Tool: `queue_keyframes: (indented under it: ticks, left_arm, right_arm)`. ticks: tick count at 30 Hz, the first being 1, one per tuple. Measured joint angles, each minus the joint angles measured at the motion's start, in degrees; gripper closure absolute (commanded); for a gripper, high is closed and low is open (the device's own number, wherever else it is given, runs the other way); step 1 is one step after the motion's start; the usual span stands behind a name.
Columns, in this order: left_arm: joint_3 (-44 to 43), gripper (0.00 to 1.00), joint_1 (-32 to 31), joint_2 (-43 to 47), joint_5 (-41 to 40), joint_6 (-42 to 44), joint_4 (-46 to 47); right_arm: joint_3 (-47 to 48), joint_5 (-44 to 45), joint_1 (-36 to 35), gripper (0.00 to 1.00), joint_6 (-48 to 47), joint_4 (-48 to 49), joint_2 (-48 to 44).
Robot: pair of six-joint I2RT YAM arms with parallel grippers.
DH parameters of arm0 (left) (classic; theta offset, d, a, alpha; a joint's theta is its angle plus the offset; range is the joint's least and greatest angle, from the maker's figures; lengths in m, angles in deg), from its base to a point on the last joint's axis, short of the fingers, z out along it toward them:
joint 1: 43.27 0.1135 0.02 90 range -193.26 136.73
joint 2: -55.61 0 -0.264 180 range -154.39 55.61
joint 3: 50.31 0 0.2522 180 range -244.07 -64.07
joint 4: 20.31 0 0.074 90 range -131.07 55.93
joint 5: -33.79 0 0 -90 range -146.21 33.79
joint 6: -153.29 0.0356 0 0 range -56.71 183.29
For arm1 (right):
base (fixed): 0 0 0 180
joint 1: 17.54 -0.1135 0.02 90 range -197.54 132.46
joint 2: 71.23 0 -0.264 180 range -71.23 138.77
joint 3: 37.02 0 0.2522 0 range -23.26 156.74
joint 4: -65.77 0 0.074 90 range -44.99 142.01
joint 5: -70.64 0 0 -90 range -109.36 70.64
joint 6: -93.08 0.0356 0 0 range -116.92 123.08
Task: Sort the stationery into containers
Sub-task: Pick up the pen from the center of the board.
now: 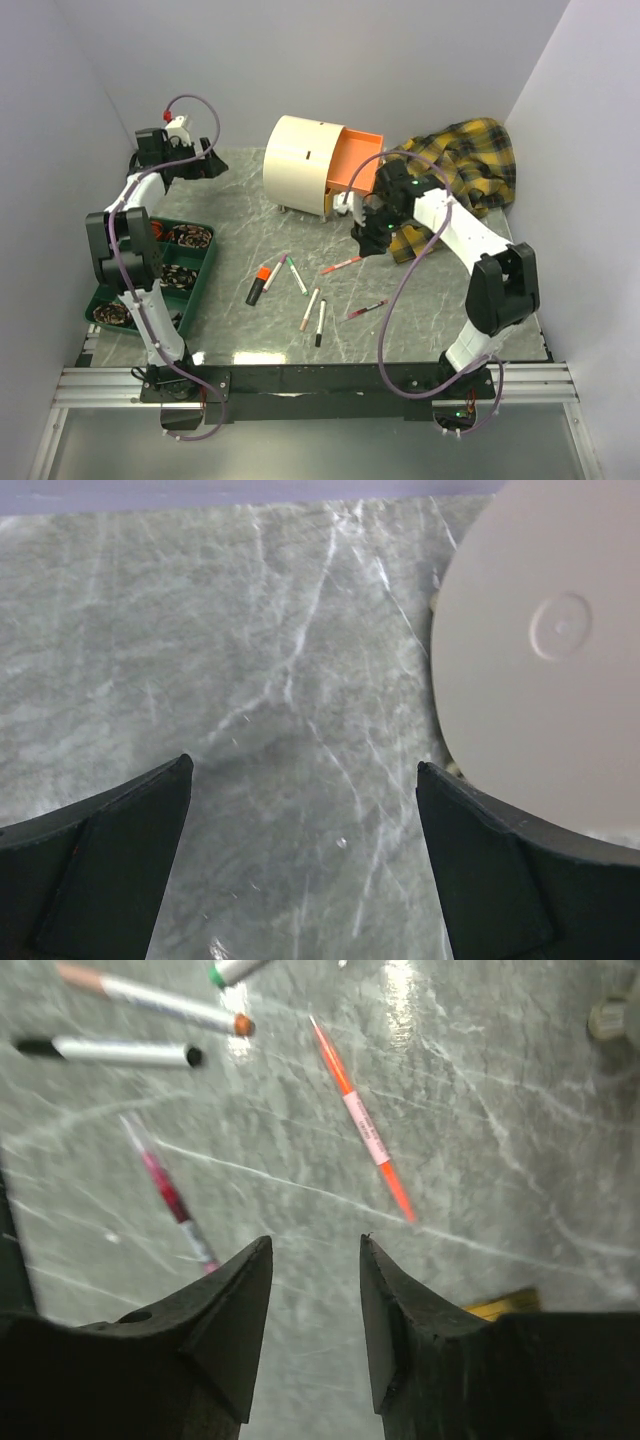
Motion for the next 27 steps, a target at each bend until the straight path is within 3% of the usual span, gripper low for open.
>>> queue_keyframes:
  ticks: [12, 27]
  left_arm:
    - [12.13, 0.01, -0.13, 10.34, 2.03, 0.7, 3.76]
    - [13.2, 0.01, -0.13, 11.78, 3.13, 0.13, 5.97]
  right_arm:
    - [2.78, 7.91, -9.51, 0.57, -11.45, 2.32, 12.57]
    - [5.88, 12.63, -11.63, 0.64, -14.78, 4.44, 19.5]
